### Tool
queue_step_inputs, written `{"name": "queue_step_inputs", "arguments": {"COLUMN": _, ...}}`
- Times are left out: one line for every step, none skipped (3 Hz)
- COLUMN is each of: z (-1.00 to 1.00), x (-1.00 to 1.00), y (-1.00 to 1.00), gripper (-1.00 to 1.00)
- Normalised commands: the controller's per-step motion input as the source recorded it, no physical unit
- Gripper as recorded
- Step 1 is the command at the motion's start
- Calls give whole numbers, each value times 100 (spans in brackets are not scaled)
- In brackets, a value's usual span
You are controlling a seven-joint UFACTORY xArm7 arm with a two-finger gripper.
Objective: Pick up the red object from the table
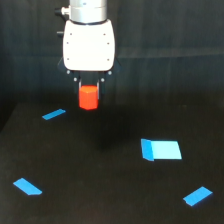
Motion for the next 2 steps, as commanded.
{"name": "queue_step_inputs", "arguments": {"z": 3, "x": 13, "y": -2, "gripper": -97}}
{"name": "queue_step_inputs", "arguments": {"z": 7, "x": -2, "y": -1, "gripper": -99}}
